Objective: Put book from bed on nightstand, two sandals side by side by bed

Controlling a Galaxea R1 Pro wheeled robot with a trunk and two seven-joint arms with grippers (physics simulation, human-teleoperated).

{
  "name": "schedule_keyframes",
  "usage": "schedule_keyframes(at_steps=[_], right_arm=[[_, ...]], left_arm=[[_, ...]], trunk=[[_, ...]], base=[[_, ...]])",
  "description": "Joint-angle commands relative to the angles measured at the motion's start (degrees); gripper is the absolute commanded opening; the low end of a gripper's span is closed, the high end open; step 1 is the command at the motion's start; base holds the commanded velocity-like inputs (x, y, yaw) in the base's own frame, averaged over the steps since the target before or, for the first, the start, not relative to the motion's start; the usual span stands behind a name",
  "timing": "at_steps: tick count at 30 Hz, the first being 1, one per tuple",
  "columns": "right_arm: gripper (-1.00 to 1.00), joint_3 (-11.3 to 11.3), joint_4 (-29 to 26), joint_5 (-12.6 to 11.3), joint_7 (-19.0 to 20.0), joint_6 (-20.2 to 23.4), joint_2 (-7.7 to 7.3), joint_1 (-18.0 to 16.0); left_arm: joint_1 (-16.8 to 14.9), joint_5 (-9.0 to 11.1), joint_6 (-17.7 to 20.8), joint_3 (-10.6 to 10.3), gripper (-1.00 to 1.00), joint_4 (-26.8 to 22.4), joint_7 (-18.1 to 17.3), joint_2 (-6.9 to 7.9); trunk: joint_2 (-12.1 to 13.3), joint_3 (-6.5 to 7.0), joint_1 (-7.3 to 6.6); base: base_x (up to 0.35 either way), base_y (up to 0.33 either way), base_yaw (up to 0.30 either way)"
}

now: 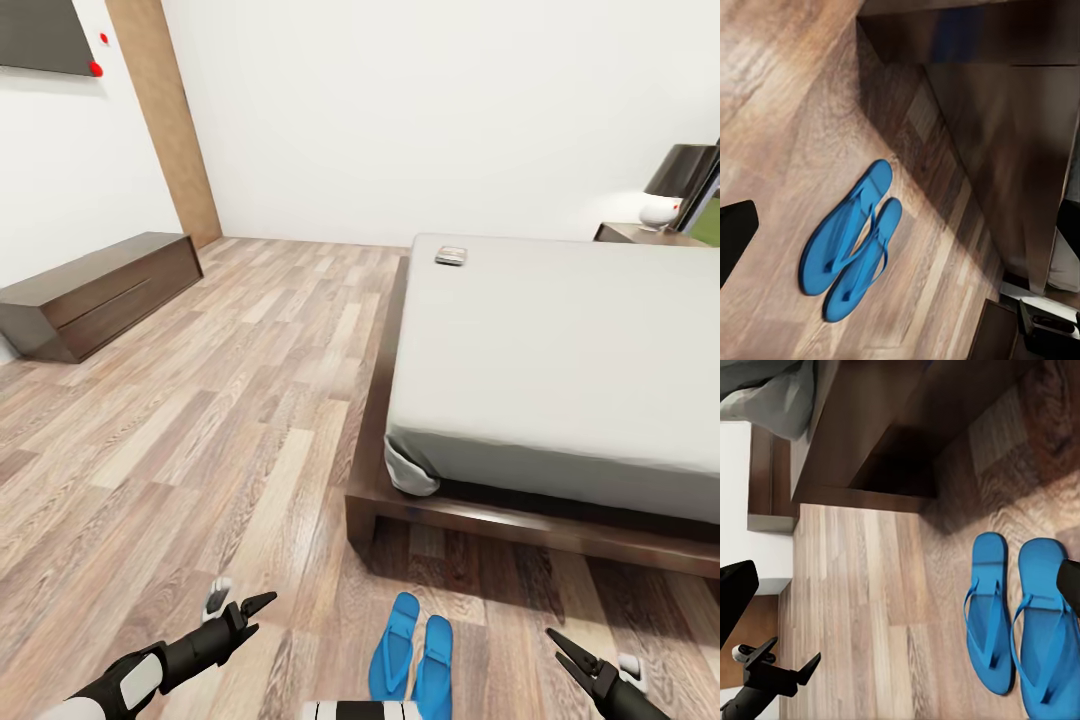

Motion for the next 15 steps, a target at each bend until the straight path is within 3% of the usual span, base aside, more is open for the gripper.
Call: schedule_keyframes(at_steps=[1, 15], right_arm=[[1.0, 0.39, -0.02, -0.61, 0.18, 0.6, -0.04, -0.03], [1.0, 0.44, -0.02, -0.58, 0.19, 0.6, -0.04, -0.03]], left_arm=[[-0.02, -0.03, 0.55, 0.3, 1.0, 0.0, -0.12, 0.0], [-0.02, -0.03, 0.52, 0.29, 1.0, 0.0, -0.11, 0.0]], trunk=[[-0.02, -0.04, -0.01], [-0.02, -0.04, -0.01]], base=[[0.0, 0.149, 0.0], [0.0, 0.156, 0.0]])
